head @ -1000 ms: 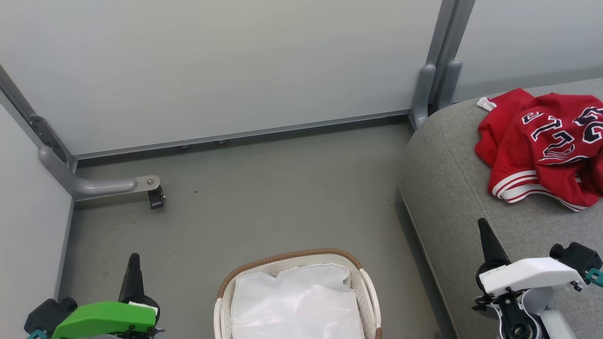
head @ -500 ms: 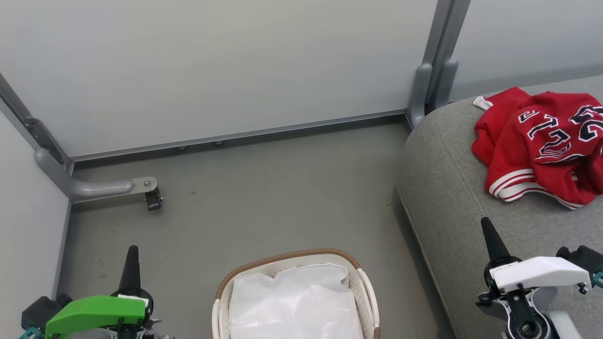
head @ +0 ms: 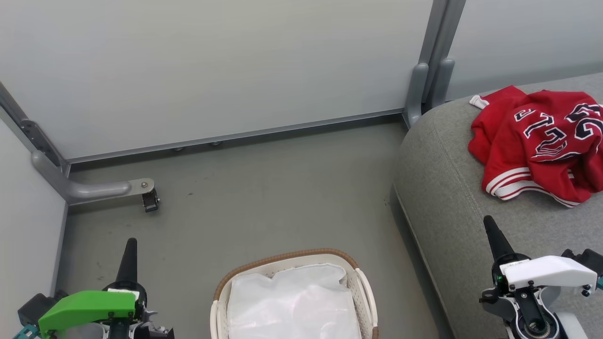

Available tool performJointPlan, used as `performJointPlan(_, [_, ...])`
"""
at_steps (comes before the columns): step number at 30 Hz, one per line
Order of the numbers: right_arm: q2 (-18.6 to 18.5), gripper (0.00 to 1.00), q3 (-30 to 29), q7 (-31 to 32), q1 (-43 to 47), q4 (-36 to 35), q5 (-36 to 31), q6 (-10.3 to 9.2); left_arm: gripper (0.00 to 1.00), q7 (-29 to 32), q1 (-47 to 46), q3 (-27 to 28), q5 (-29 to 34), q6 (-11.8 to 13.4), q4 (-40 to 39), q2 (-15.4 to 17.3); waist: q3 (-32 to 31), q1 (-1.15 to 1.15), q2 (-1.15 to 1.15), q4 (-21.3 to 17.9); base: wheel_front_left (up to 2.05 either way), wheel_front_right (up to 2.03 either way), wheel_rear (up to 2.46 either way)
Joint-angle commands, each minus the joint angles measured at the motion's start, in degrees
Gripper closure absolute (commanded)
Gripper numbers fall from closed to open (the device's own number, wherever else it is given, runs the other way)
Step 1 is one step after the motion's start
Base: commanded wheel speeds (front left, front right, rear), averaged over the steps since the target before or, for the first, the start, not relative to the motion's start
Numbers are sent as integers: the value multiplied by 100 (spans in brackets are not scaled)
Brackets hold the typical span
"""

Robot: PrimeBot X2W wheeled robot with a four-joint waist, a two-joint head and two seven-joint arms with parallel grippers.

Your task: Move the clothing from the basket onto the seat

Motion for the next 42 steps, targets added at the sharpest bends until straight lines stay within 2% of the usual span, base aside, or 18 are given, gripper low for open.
performJointPlan(1, [-34, 100, -32, 45, 11, -58, 133, -2, 100, 45, -141, 30, -141, -52, -57, 23, 0, 0, 0, -5, 0, 0, 0])
performJointPlan(33, [-42, 100, -212, 414, 41, -138, 1560, -3, 100, 410, -314, 181, -1382, -142, -76, 27, 0, 0, 0, -123, 0, 0, 0])
performJointPlan(42, [-43, 100, -244, 465, 48, -152, 1790, -2, 100, 476, -332, 200, -1586, -154, -77, 28, -1, 0, 0, -148, 0, 0, 0])
